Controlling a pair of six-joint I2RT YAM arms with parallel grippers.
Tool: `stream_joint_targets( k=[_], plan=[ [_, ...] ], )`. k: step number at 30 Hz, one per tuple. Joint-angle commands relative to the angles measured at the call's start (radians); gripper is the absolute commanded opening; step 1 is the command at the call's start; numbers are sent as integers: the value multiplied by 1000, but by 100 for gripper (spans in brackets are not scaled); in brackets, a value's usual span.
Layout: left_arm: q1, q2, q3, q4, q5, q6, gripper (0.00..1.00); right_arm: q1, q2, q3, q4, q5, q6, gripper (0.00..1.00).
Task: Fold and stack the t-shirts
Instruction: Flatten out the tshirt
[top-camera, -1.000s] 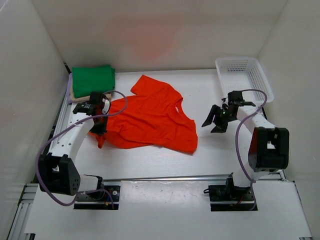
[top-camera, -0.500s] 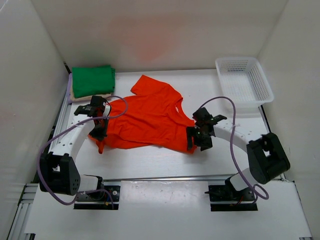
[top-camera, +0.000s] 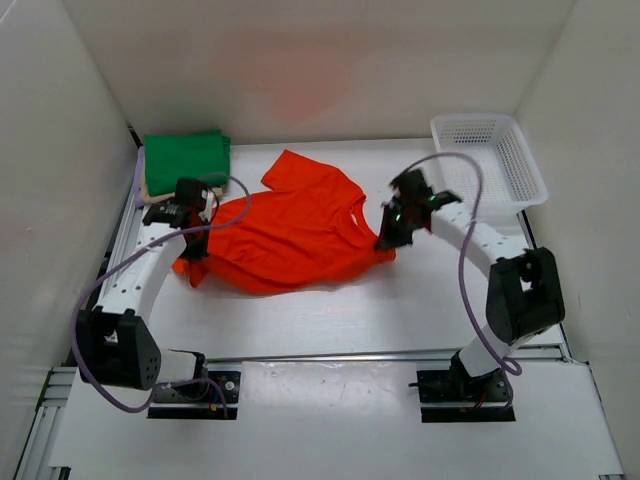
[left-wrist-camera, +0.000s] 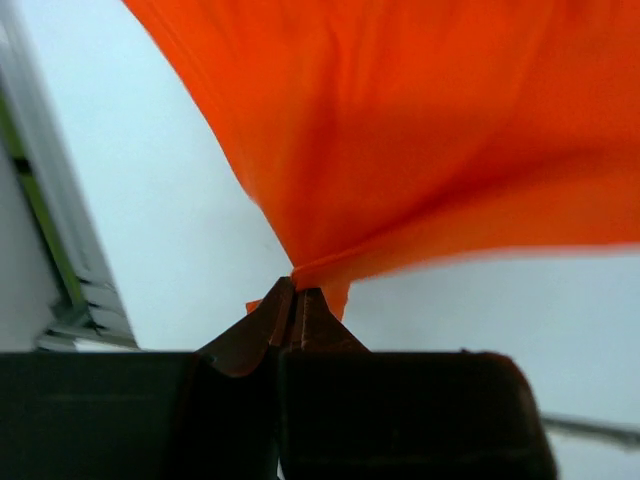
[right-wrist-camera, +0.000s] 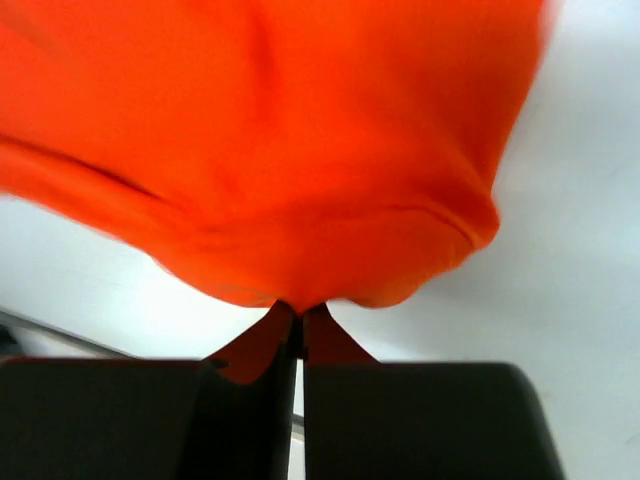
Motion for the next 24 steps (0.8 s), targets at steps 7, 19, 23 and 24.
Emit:
stream_joint_targets(
  k=[7, 19, 23, 24],
  plan=[
    [3, 474, 1077, 202, -221, 0, 10, -424, 229, 1210, -135, -219, 163, 0],
    [-120, 409, 887, 319, -117, 0, 12, -435, -190, 549, 113, -242, 186, 0],
    [-146, 257, 490, 319, -33, 0, 15, -341, -401, 170, 124, -217, 168, 0],
    [-172, 195, 333, 319, -33, 0, 16, -321, -430, 100, 124, -201, 168, 0]
  ],
)
